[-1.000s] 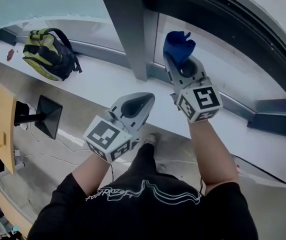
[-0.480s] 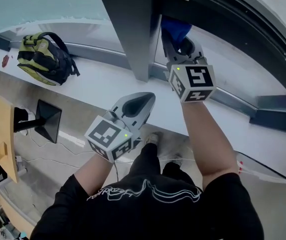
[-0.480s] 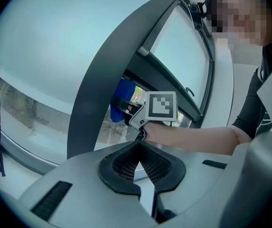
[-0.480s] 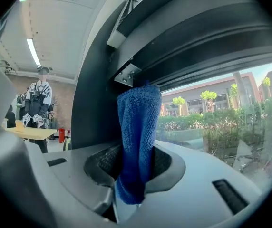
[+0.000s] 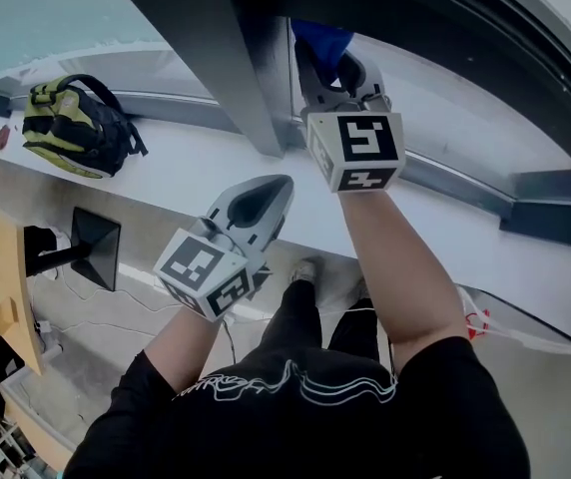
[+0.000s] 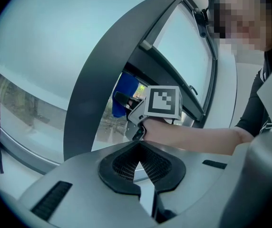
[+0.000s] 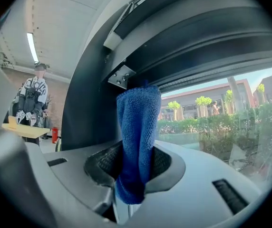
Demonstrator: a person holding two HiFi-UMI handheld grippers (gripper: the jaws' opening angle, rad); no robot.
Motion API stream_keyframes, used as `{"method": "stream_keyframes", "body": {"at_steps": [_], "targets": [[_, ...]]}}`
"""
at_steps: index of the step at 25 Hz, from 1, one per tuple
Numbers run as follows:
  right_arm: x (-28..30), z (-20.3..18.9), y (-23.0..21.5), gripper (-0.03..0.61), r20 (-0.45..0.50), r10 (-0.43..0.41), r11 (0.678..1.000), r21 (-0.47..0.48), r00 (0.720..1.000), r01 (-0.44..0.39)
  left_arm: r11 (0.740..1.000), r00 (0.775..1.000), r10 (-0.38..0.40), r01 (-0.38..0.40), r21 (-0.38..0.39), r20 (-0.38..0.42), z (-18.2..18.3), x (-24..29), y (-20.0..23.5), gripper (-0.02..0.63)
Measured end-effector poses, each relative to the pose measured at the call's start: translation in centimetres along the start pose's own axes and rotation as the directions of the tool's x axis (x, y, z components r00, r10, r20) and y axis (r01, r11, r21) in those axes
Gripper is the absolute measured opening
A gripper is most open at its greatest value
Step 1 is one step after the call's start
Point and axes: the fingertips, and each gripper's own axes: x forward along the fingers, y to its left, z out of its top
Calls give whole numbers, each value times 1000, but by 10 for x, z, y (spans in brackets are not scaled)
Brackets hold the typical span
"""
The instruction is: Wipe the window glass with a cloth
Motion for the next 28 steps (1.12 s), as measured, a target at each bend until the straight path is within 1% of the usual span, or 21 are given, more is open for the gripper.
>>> {"method": "stream_keyframes", "body": {"at_steps": [3,6,13,18,22,28], "targets": [[-9,-2,-11,94,1,-8,1000,0,1000,8,1000,1000,5,-5,-10,-8,-4,8,-3,5],[-23,-4,-28,94,7,-23,1000,2,1000,23,1000,1000,3,-3,-3,-17,-7,19,-10,5],[-64,-12,-75,92,8,-72,997,10,997,72,1000,999,-6,6,-3,-49,-20,50,-38,5],[-100,-20,-118,94,10,-105,994,-3,994,105,999,997,-34,34,3,-75,-33,80,-70,5],[-134,-23,-156,93,12,-134,991,-4,991,134,998,994,-60,61,8,-86,-42,110,-104,5],[-182,-23,-210,94,13,-172,984,-46,985,173,995,989,-98,99,1,-110,-56,148,-151,5]]}}
